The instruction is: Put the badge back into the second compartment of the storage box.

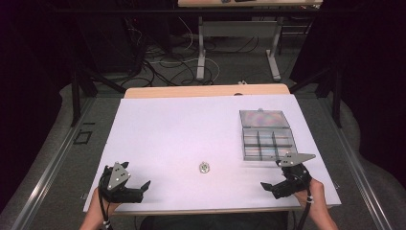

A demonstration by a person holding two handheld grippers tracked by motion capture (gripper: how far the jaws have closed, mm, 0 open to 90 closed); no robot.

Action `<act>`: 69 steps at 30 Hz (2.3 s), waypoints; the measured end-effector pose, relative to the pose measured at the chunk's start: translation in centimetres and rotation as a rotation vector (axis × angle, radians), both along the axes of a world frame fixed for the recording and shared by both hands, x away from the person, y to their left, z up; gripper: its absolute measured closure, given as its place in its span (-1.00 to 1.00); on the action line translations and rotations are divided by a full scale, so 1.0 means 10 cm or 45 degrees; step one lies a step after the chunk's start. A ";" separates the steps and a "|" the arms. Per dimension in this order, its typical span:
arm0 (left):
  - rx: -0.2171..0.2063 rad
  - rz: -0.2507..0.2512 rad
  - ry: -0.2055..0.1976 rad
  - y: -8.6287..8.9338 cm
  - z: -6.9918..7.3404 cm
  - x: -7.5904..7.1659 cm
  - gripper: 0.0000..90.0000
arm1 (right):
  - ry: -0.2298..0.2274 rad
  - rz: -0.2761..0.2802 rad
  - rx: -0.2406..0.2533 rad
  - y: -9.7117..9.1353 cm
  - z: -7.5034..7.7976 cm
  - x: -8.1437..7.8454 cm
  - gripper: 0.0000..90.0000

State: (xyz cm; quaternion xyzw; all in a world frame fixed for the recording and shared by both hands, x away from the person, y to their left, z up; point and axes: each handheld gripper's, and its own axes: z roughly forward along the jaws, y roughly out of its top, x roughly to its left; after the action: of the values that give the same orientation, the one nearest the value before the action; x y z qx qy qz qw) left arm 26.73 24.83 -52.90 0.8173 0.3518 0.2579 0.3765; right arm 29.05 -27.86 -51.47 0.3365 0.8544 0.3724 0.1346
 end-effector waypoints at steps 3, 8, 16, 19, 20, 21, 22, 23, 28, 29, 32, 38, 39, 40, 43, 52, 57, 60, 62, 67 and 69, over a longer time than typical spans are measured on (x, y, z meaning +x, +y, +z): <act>0.010 -0.004 -0.005 0.01 0.00 0.00 -0.98 | 0.001 0.003 -0.002 0.03 0.01 0.00 -0.98; 0.008 -0.004 0.000 0.02 0.00 0.00 -0.98 | -0.005 0.010 -0.003 0.11 0.02 0.01 -0.97; 0.017 0.001 -0.010 0.02 0.00 0.00 -0.98 | -0.005 0.039 0.000 0.23 0.03 0.04 -0.96; 0.028 0.007 -0.016 0.02 0.00 0.00 -0.98 | 0.008 0.037 0.001 0.26 0.03 0.04 -0.94; 0.014 0.008 -0.007 0.01 -0.01 0.00 -0.98 | 0.006 0.046 0.004 0.28 0.03 0.05 -0.93; 0.022 0.005 -0.004 0.02 0.00 0.00 -0.98 | 0.006 0.053 0.006 0.32 0.03 0.04 -0.93; 0.022 0.005 -0.004 0.02 0.00 0.00 -0.98 | 0.012 0.061 0.011 0.34 0.04 0.04 -0.93; 0.026 0.006 -0.012 0.02 0.00 0.00 -0.98 | 0.012 0.061 0.011 0.34 0.04 0.04 -0.93; 0.011 0.005 0.002 0.02 0.00 0.00 -0.98 | 0.017 0.105 0.014 0.46 0.04 0.05 -0.94; 0.011 0.004 0.002 0.02 0.00 0.01 -0.98 | 0.022 0.107 0.013 0.49 0.04 0.06 -0.94; 0.012 0.005 0.004 0.02 0.00 0.01 -0.98 | 0.027 0.122 0.003 0.56 0.04 0.07 -0.95; 0.016 0.007 0.006 0.01 0.00 0.01 -0.98 | 0.027 0.153 -0.006 0.73 0.02 0.14 -0.97; 0.017 0.007 0.005 0.01 0.00 0.01 -0.98 | 0.036 0.157 -0.014 0.77 0.01 0.15 -0.98; 0.014 0.010 0.000 0.01 -0.01 0.01 -0.98 | 0.039 0.161 -0.015 0.79 0.01 0.16 -0.98; 0.017 0.008 0.005 0.01 0.00 0.01 -0.98 | 0.056 0.177 -0.029 0.82 0.02 0.19 -0.98; 0.009 0.006 0.003 0.02 0.00 0.01 -0.98 | 0.053 0.180 0.000 0.91 0.00 0.27 -1.00; 0.006 0.011 0.001 0.02 0.00 0.01 -0.98 | 0.054 0.203 0.012 0.93 -0.01 0.33 -1.00; 0.007 0.010 0.003 0.02 0.00 0.01 -0.98 | 0.081 0.183 0.044 0.97 -0.01 0.36 -1.00; 0.005 0.013 0.003 0.02 -0.01 0.01 -0.98 | 0.081 0.183 0.049 0.97 -0.01 0.36 -1.00; 0.003 0.016 0.006 0.02 -0.01 0.03 -0.98 | 0.059 0.178 0.068 1.02 -0.01 0.41 -1.00; 0.002 0.018 0.003 0.02 -0.01 0.02 -0.98 | 0.071 0.178 0.072 1.06 -0.02 0.43 -1.00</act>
State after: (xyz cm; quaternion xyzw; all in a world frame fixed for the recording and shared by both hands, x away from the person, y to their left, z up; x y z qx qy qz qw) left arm 26.97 25.07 -52.99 0.8154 0.3580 0.2598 0.3733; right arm 33.39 -17.25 -51.71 0.2897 0.8684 0.3953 0.0750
